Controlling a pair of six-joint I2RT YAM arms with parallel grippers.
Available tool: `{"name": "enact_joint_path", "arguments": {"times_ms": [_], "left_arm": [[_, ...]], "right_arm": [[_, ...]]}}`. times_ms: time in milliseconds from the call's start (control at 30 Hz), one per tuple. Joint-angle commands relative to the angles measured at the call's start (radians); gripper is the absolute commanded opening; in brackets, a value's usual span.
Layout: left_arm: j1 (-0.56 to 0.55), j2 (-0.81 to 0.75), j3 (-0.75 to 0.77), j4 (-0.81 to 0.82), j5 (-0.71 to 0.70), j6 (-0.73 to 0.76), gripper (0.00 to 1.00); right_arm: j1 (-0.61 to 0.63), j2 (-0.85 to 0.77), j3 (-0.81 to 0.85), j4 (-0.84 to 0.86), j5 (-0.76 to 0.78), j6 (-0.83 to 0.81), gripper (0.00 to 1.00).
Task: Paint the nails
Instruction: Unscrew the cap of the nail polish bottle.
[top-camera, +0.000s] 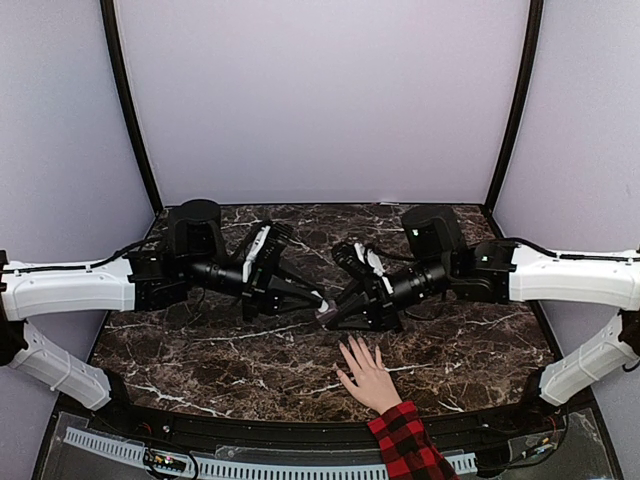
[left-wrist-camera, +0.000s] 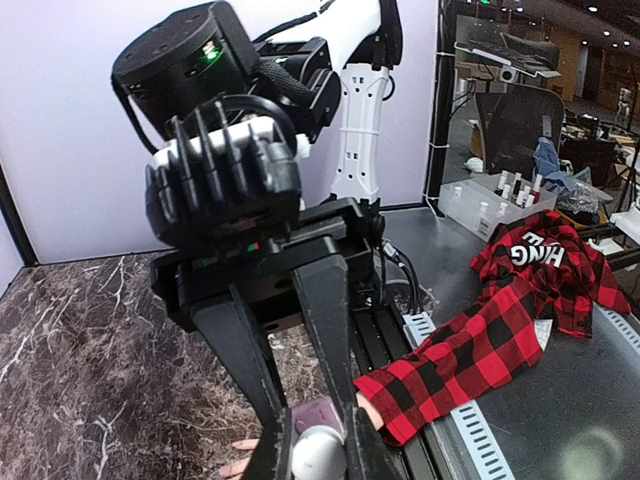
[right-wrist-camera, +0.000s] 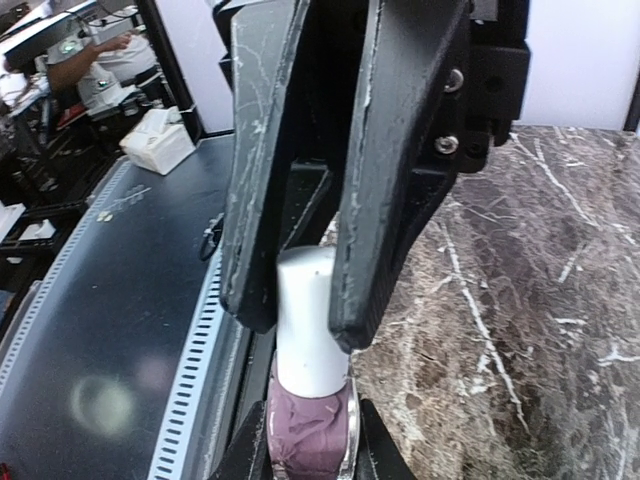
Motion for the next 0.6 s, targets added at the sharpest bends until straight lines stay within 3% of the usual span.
{"name": "enact_joint_path", "arguments": {"times_ms": [0,267,567], "left_arm": [[-0.004,0.023,0.005,0.046,-0.116,-0.067,0.00],[-0.005,0.080,0.052,0.031,-0.221,-0.143,0.00],[-0.004,0.161,0.120,-0.001,-0.470,-0.264,0.00]], "right_arm": [[-0.008,-0.048,-0.004,0.105,0.156,0.026,0.01],[-0.008,-0.031,0.025,0.103,0.361,0.023,0.01],[-0.004,-0.006,0.041,0.165,0.628,0.022,0.01]]}}
